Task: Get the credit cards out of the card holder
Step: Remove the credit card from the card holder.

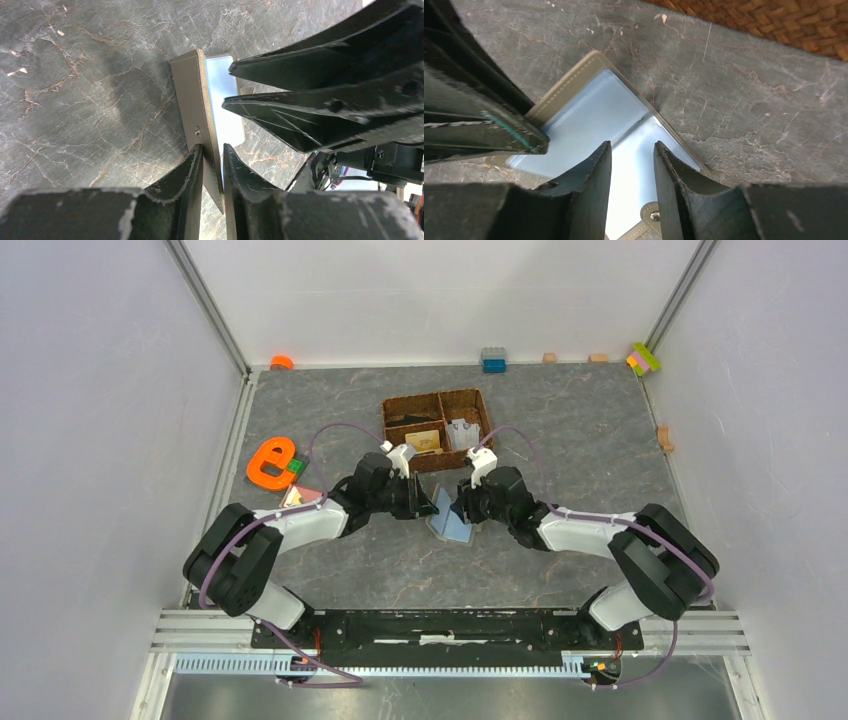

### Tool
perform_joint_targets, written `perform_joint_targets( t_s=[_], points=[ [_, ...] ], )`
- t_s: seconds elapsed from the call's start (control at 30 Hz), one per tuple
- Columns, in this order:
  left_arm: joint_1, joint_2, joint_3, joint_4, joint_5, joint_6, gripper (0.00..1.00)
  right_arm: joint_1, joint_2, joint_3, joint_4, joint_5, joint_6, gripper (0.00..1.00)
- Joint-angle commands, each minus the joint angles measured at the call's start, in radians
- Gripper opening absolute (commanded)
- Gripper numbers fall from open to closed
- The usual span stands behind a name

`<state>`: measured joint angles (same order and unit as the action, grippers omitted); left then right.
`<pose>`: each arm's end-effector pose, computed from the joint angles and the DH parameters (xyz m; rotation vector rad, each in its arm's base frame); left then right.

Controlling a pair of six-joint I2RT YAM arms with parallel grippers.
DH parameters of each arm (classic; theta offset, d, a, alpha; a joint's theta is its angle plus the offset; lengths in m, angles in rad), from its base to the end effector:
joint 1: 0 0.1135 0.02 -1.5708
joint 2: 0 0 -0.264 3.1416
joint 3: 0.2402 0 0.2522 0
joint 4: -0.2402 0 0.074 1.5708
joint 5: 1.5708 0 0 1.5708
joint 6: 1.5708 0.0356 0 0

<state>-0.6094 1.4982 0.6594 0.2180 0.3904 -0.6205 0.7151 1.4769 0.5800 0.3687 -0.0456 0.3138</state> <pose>0.2351 -0.1806 0.1725 0.2264 2.3560 -1.0789 0.2176 0.1911 0.1671 -0.4602 2.1201 0.6561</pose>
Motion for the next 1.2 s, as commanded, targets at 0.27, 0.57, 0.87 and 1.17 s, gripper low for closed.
perform_joint_targets(
  t_s=[0.27,0.57,0.87,1.17],
  points=[
    [0.026,0.039,0.023,0.067,0.094,-0.001,0.2,-0.029,0.097,0.046,0.003,-0.05,0.065,0.37],
    [0.037,0.05,0.009,0.126,0.166,-0.03,0.09,-0.032,0.127,0.056,-0.011,-0.068,0.073,0.37],
    [0.052,0.03,-0.005,0.129,0.159,-0.034,0.18,-0.043,0.081,0.018,0.009,-0.08,0.085,0.43],
    [0.054,0.029,-0.01,0.136,0.158,-0.042,0.18,-0.043,0.013,-0.082,0.195,-0.22,0.107,0.8]
  ],
)
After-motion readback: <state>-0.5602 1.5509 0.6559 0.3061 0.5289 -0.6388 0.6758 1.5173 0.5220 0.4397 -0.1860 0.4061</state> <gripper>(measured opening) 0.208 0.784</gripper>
